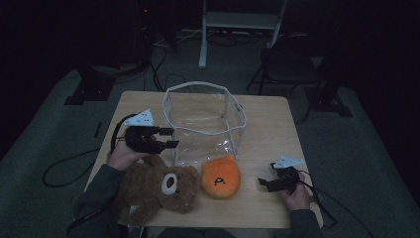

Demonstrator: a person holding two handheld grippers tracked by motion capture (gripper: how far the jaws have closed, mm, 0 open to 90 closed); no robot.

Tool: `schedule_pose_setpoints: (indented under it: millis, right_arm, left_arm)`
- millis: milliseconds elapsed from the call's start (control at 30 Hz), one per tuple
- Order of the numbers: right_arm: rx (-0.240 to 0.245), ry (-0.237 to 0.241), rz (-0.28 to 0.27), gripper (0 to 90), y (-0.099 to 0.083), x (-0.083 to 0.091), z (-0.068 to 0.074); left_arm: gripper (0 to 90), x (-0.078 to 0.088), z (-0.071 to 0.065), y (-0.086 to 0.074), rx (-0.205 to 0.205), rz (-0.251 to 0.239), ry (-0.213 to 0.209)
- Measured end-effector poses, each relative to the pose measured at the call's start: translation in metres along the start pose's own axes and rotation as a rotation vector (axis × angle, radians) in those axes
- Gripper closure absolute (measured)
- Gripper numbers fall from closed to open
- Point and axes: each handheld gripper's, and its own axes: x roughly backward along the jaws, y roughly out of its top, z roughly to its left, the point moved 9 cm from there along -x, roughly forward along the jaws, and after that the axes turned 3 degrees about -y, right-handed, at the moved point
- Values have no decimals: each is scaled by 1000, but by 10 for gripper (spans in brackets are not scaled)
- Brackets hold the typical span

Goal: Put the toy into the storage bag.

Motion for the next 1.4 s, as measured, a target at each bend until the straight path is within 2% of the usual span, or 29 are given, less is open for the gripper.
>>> schedule_pose_setpoints:
  millis: [267,400,633,733,833,900,1067,1400]
  right_arm:
    - [0,-1,-1,118,0,0,0]
    - [-1,-1,-1,118,0,0,0]
    - [-2,0,-1,118,0,0,0]
    - [-2,0,0,118,0,0,0]
    - [-1,-1,-1,118,0,0,0]
    - [-1,-1,-1,118,0,0,0]
    - [-1,-1,-1,118,0,0,0]
    - [-2,-1,-1,118,0,0,0]
  left_arm:
    - [441,7,-3,-12,-13,16,0]
    - [421,12,0,-17,24,-8,9]
    - [383,11,-1,-27,39,8,10]
    - [369,10,-2,-31,52,6,-2]
    - [357,11,-4,-34,70,-13,-40]
    - [348,12,-4,-35,79,-20,-49]
    - [336,11,-4,-40,82,-3,-31]
    - [331,5,-8,-49,97,1,-52]
